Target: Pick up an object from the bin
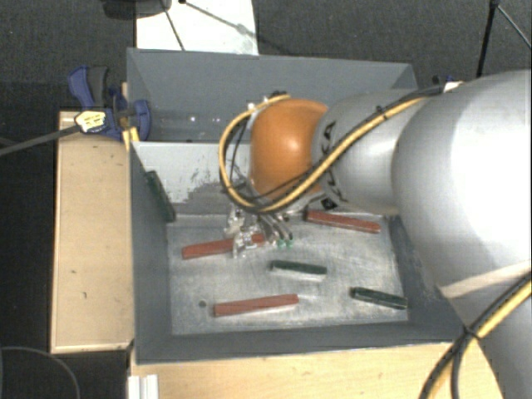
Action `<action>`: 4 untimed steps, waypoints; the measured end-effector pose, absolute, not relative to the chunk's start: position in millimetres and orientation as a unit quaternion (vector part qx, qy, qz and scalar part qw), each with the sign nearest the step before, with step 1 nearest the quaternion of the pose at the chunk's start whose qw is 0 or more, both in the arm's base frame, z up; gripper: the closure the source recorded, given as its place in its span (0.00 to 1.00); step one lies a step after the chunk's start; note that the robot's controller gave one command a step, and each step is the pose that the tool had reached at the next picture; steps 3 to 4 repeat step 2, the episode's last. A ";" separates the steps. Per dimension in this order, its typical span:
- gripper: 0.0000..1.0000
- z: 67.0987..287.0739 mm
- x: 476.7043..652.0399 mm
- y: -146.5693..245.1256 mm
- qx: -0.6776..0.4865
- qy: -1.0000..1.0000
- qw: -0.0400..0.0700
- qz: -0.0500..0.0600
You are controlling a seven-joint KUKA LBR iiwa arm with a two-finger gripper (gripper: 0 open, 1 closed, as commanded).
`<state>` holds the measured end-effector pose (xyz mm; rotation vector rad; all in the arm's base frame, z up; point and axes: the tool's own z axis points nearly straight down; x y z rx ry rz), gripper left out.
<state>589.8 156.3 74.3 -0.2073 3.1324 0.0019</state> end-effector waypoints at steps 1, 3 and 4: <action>1.00 74.3 589.8 156.3 -0.066 0.998 0.001 0.001; 1.00 263.6 580.2 142.1 -0.060 0.998 0.006 0.001; 1.00 263.6 580.2 142.1 -0.060 0.998 0.006 0.001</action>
Offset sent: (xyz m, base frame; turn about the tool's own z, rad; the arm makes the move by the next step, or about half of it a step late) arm -0.0118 -0.0143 0.1840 0.0058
